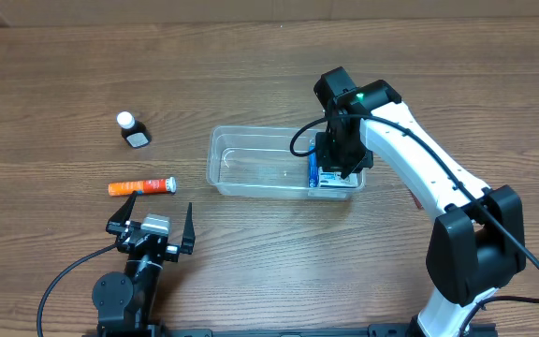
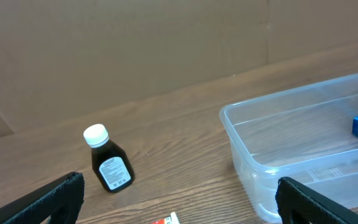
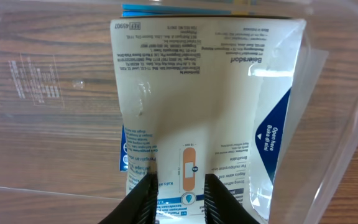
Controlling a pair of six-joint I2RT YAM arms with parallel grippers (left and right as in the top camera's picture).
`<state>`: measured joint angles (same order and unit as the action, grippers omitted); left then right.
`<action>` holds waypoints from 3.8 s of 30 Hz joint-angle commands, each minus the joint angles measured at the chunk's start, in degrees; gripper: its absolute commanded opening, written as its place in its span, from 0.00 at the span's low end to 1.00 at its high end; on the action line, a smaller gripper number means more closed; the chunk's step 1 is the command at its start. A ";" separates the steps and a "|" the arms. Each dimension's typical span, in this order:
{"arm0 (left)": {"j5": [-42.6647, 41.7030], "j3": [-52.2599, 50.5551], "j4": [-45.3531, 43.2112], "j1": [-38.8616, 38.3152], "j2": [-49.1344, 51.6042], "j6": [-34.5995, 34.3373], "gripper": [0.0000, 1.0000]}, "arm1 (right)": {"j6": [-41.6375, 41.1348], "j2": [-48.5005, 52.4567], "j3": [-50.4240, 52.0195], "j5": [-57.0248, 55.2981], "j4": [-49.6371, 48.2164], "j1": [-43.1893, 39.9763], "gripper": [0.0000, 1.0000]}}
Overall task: Pack container
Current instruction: 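Carry the white box into the container beside the blue box, release, then move the right gripper to the red-and-white box and grasp it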
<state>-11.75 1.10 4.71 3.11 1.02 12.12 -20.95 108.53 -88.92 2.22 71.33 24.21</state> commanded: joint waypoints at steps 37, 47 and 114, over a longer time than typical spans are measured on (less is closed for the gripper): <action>-0.26 -0.15 -0.09 0.20 -0.31 -0.57 1.00 | 0.39 -0.59 -19.50 -3.89 15.13 -10.56 0.59; -0.26 -0.15 -0.09 0.20 -0.31 -0.57 1.00 | 11.45 -0.57 -17.84 -4.33 17.90 -25.79 0.83; -0.26 -0.15 -0.09 0.20 -0.31 -0.57 1.00 | 20.41 3.04 16.31 -5.75 -11.47 -33.27 0.67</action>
<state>-11.75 1.10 4.71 3.11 1.02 12.12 0.75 111.22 -74.52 -2.92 60.51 -8.97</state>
